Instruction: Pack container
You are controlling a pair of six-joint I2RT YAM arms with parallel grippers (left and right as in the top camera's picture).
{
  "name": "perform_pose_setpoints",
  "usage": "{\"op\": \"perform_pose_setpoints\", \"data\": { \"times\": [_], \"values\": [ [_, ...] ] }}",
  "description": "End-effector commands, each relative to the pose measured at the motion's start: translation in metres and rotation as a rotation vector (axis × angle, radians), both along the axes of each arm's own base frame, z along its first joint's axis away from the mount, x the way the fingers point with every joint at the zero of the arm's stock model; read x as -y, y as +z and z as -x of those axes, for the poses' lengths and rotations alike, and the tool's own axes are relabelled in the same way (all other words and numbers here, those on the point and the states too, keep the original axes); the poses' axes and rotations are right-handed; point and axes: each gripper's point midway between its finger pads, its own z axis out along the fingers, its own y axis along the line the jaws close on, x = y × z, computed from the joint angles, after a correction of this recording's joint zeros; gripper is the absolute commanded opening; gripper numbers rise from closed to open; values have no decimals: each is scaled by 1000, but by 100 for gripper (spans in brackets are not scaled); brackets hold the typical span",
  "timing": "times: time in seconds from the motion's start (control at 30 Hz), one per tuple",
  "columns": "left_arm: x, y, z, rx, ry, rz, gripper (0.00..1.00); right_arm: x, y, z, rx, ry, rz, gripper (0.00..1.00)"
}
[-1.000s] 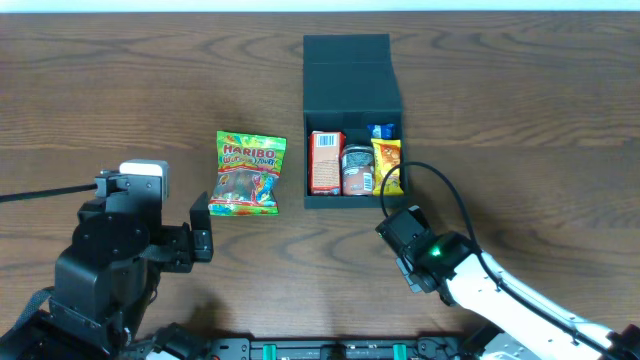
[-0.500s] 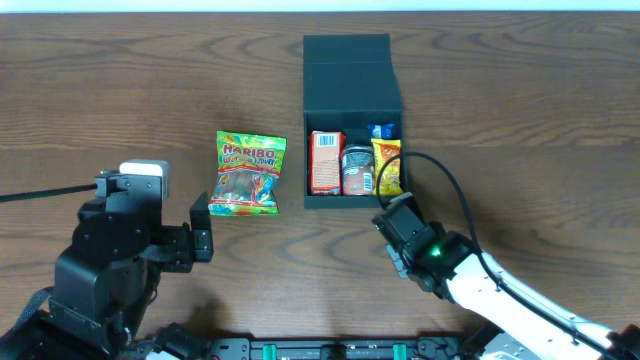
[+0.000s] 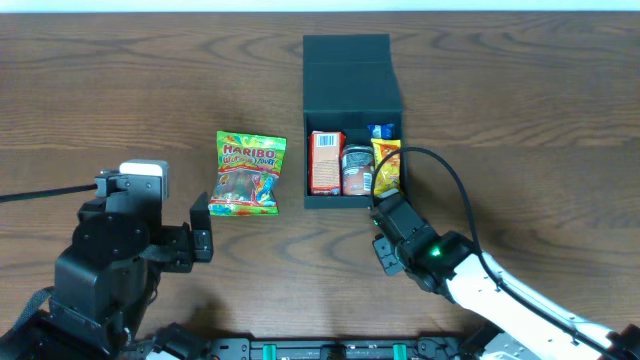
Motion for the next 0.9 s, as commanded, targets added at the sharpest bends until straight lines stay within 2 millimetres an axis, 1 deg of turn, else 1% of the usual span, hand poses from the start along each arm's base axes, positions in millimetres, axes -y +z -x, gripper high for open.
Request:
{"op": "perform_pose_setpoints", "data": {
  "times": [0.0,0.03,0.07,0.13,0.23,0.27,0.3,0.33,0.37,0.43,0.5,0.6,0.63,0.67,0.7,0.77,0.87],
  "values": [
    [-5,5,0,17,11,-18,95,-7,8,-1,-10,-93,-62,32],
    [-5,5,0,17,11,-18,95,-6,10,0,-17,-128,-72,34],
    [-5,5,0,17,11,-18,95,-6,12,0,-24,-143,-73,38],
    [-5,5,0,17,11,-18,95,-4,15,1,-32,-148,-59,40],
    [-5,5,0,17,11,-18,95,-6,21,-1,-27,-152,-62,58],
    [-5,5,0,17,11,-18,95,-6,24,-2,-25,-162,-70,58],
    [-5,5,0,17,11,-18,95,-6,26,-2,-27,-180,-76,54],
    [-5,5,0,17,11,-18,95,-1,29,1,-35,-230,-78,51],
    [-5,5,0,17,11,-18,95,5,29,6,-50,-303,-81,50],
    [-5,5,0,17,11,-18,95,15,27,18,-96,-424,-79,60],
    [-5,5,0,17,11,-18,95,18,26,21,-103,-432,-66,66],
    [-5,5,0,17,11,-18,95,20,24,23,-112,-436,-59,71],
    [-5,5,0,17,11,-18,95,21,23,24,-113,-435,-58,79],
    [-5,5,0,17,11,-18,95,20,22,24,-112,-434,-59,89],
    [-5,5,0,17,11,-18,95,21,20,25,-116,-413,-50,94],
    [-5,5,0,17,11,-18,95,23,18,27,-116,-397,-33,89],
    [-5,5,0,17,11,-18,95,24,12,26,-104,-398,-39,88]
  ]
}}
